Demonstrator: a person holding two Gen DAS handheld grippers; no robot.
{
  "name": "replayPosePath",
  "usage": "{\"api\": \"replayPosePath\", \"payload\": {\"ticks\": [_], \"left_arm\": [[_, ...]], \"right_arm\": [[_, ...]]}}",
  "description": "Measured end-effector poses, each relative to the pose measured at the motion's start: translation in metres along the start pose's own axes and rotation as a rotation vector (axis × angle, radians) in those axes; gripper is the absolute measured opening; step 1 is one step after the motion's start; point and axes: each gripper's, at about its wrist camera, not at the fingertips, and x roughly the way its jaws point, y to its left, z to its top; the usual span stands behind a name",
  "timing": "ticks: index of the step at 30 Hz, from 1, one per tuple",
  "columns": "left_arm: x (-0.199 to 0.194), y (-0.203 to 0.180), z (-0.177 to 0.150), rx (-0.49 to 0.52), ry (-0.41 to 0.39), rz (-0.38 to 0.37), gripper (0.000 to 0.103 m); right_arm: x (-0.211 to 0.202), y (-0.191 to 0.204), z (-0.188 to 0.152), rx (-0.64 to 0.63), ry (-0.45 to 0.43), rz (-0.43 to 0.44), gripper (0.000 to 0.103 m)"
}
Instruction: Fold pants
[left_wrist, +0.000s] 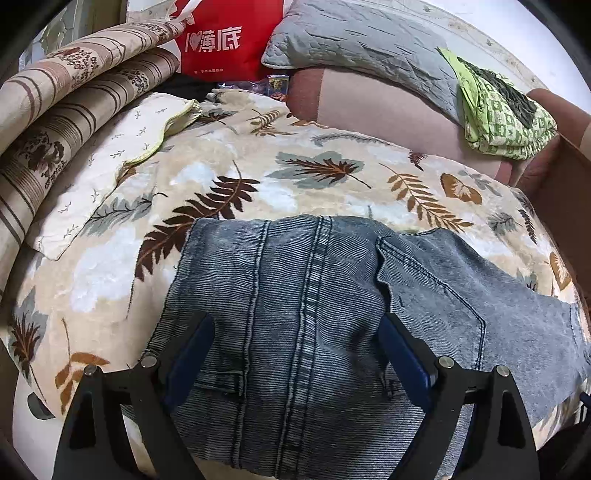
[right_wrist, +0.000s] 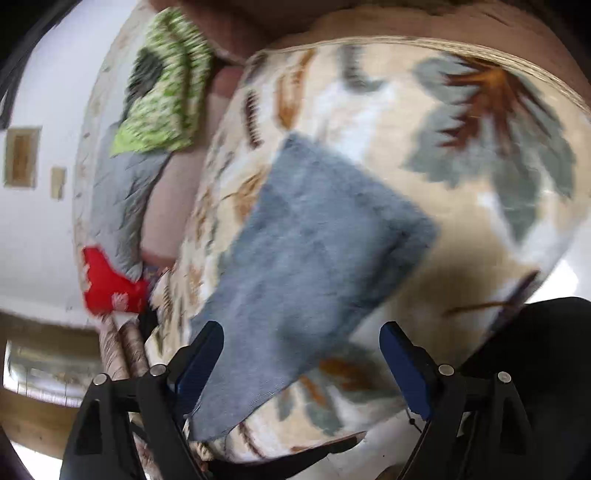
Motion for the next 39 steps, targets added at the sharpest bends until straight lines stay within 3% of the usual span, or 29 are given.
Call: {"api": "replayPosePath", "payload": {"ticks": [5,11,17,22,28,39], "left_arm": [[-0.007,0.0,-0.001,-0.004,-0.023,0.008,0.091],[-0.015,-0.018,0.001,0.023,-0.021,0.024,0.091],[-0.018,-0.1,0.003,0.103,0.045,-0.1,0.091],[-0.011,-0.192,-0.009,0.192,0.104,-0.176,0.091],[-0.003,-0.276,-0.03,0.325,0.154,-0.193,0.091],[0.0,-0.317,-0.045,0.4,0.182,-0.192,0.091]], "right_arm": [[0.003,-0.022,0.019,0.092,-0.049,0.05,0.088],[0.004,-0.032,0.036,0.101,-0.11,0.012,0.082],[0.002,-0.034,0.037,0.03,-0.1,-0.014,0.065],[0.0,-0.037,0.037,0.008,-0.094,-0.002,0.066],[-0.001,-0.038,0.036,-0.018,-0.089,0.009,0.066],[-0.003,-0.043,0.035,-0.019,-0.077,0.039,0.066]]}}
